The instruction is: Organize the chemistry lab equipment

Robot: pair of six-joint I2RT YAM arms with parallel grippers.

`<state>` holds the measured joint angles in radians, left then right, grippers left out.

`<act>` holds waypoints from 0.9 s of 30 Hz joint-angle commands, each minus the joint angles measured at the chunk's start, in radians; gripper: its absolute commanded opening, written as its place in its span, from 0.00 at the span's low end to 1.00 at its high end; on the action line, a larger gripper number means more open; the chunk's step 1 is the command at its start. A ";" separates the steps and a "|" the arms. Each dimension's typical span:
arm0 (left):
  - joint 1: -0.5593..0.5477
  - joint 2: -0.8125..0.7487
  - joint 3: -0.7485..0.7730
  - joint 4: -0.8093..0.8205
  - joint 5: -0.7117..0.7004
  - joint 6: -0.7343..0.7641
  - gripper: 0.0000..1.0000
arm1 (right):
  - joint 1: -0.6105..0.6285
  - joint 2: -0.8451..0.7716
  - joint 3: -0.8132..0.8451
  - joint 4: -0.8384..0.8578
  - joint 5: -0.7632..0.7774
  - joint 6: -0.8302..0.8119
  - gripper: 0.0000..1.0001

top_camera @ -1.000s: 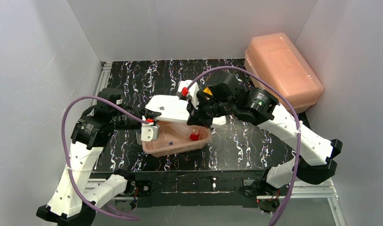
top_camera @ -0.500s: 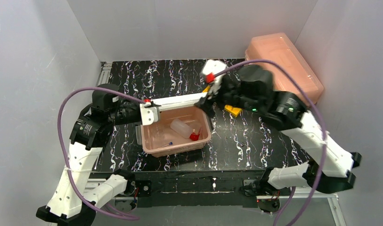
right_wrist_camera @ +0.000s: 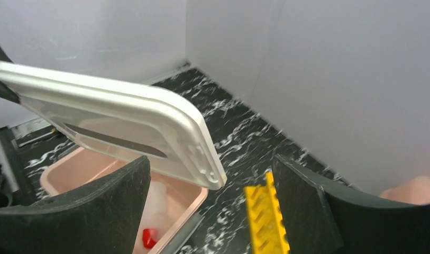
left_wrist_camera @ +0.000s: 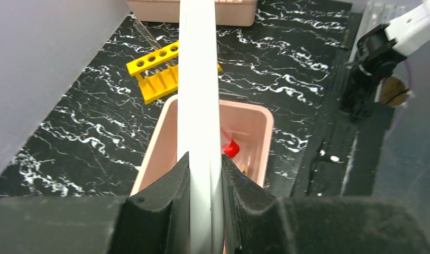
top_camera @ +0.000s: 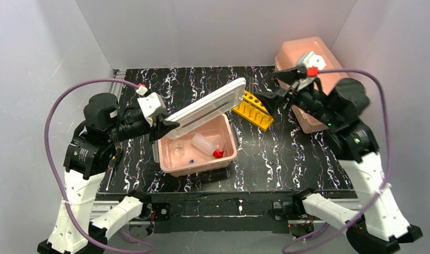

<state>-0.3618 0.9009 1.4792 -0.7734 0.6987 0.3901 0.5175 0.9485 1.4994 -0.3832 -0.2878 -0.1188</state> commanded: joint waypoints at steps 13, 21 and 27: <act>0.014 0.004 0.092 -0.187 0.124 -0.074 0.00 | -0.426 0.214 -0.396 1.201 -1.111 0.938 0.89; 0.013 0.017 0.067 -0.128 0.125 -0.089 0.00 | -0.377 0.210 -0.445 1.199 -1.133 0.909 0.90; 0.013 0.035 0.076 -0.141 0.163 -0.087 0.00 | -0.343 0.243 -0.446 1.119 -1.105 0.829 0.88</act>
<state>-0.3550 0.9310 1.5455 -0.9352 0.8005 0.3031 0.1535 1.1751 1.0454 0.7300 -1.3907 0.7471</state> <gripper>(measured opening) 0.192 0.892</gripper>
